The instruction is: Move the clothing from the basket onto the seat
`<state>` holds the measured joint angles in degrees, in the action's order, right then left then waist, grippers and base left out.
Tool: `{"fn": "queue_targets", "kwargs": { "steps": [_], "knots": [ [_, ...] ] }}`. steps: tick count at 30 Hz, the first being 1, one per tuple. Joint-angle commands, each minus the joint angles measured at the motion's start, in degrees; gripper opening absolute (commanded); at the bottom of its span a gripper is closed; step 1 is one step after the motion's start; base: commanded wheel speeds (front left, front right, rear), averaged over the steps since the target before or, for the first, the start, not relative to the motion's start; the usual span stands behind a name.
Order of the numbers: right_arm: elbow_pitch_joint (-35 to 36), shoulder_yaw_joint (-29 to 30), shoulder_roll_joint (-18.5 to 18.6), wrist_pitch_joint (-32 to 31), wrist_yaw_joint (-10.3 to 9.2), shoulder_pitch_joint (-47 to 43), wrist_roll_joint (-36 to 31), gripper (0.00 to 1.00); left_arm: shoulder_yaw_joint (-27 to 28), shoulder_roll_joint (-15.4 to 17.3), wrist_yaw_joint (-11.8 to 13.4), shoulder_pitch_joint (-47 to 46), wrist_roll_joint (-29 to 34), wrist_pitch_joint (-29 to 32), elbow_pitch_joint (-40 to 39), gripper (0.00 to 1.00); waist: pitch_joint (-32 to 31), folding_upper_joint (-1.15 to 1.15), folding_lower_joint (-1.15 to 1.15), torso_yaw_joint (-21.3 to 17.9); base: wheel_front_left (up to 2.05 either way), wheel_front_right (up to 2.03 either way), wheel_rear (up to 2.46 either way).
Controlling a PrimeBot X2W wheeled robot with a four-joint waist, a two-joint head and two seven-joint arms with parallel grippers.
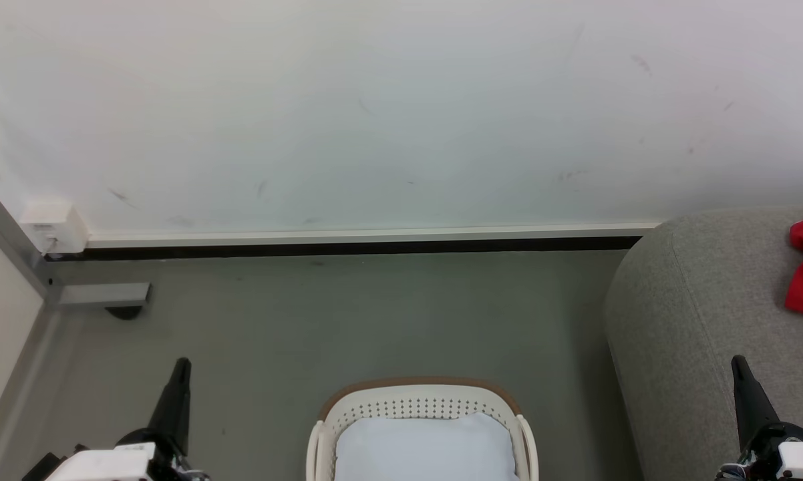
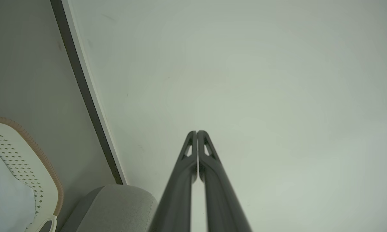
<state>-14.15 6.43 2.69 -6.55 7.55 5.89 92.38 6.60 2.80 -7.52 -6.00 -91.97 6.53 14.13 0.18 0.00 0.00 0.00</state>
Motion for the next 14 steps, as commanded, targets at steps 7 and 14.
{"fn": "queue_targets", "kwargs": {
  "steps": [7,14],
  "knots": [
    [0.28,0.21,0.37,-0.16,-0.12,0.71,0.08,0.00,0.11,0.11,-0.07,-0.47,-0.81,0.21,-0.19,0.00,0.00,0.00,0.00,0.00,0.00,0.00,0.00],
    [0.28,0.21,0.37,-0.16,-0.12,0.71,0.08,0.00,0.11,0.11,-0.07,-0.47,-0.81,0.21,-0.20,0.00,0.00,0.00,0.00,0.00,0.00,0.00,0.00]
  ]
}}
